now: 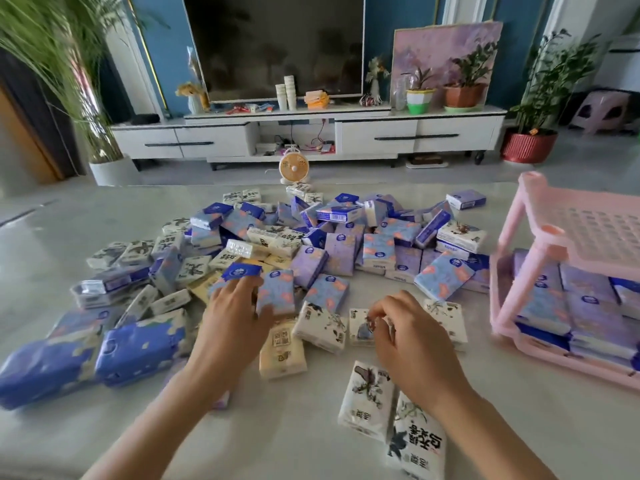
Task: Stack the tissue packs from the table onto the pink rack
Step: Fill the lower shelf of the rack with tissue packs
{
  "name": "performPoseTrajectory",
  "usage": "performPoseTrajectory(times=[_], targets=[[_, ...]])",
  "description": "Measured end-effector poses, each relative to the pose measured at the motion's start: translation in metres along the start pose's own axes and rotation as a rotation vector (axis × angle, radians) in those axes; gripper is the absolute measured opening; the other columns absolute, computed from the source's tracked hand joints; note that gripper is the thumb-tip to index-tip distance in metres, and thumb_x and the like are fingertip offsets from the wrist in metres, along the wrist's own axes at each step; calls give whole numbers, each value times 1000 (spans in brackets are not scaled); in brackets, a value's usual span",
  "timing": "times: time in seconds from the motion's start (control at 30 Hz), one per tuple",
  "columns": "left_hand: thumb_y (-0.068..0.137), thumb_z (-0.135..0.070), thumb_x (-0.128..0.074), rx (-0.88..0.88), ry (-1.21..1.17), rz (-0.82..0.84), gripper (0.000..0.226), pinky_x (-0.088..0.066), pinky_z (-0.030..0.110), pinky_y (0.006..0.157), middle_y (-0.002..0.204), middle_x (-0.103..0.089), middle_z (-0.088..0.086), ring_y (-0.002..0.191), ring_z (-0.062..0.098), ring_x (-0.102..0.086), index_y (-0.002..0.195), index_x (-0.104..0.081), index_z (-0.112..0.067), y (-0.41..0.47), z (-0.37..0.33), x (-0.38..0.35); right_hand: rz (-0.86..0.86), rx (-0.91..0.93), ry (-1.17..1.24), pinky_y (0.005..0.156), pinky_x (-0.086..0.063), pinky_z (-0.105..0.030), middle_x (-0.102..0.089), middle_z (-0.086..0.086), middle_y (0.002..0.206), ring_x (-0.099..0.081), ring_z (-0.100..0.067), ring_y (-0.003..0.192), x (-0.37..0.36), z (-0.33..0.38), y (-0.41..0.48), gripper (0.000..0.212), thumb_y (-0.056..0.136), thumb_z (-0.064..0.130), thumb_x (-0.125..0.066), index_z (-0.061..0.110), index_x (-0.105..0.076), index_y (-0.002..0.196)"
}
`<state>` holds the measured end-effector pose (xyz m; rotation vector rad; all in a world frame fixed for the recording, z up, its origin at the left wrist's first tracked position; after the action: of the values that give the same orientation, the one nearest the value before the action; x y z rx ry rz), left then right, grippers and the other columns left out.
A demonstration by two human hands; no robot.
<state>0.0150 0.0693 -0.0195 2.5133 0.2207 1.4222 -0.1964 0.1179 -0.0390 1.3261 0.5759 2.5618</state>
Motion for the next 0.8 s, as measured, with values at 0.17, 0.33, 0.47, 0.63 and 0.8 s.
performPoseTrajectory(times=[0.17, 0.33, 0.47, 0.63, 0.8], targets=[[84, -29, -64, -60, 16, 34, 53, -31, 34, 101, 137, -46, -3, 125, 17, -34, 133, -45, -27, 22, 20, -1, -21, -161, 184, 81, -41, -25, -49, 5, 102, -51, -14, 96, -27, 5, 35, 17, 90, 14, -51, 16, -56, 106], [73, -60, -54, -189, 136, 193, 76, -15, 34, 109, 147, -33, -10, 134, 15, -16, 140, -31, -34, 36, 17, -8, 95, -170, 63, 98, -36, -32, -51, -6, 126, -43, -23, 120, -52, 1, 67, 47, 88, 27, -56, 15, -45, 131], [62, -68, -49, -174, 214, 415, 93, -4, 35, 114, 150, -21, -11, 139, 12, -2, 144, -18, -36, 46, 17, -10, 352, -213, 2, 105, -30, -38, -34, -4, 142, -32, -25, 132, -59, -1, 83, 85, 75, 50, -68, 22, -26, 143], [77, -46, -67, -213, 164, 385, 76, -18, 33, 111, 129, -34, -11, 133, 12, -14, 140, -26, -36, 55, 20, -2, 513, -144, -136, 107, -30, -37, -27, -2, 141, -29, -24, 131, -54, -9, 88, 94, 66, 47, -76, 20, -28, 142], [69, -47, -75, -247, 95, 245, 82, -26, 29, 106, 136, -39, -11, 129, 9, -24, 138, -33, -34, 51, 18, 5, 273, -162, 122, 95, -35, -23, -42, 0, 128, -40, -16, 121, -49, -10, 84, 75, 71, 29, -74, 19, -39, 136]])
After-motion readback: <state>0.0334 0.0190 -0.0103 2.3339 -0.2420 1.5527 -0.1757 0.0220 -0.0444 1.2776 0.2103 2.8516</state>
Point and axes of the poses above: each hand's wrist, its own y-axis towards the middle knuckle, its own x-axis out of the back of the hand, z = x × y, the point moved 1 cm from there along y, towards the middle knuckle
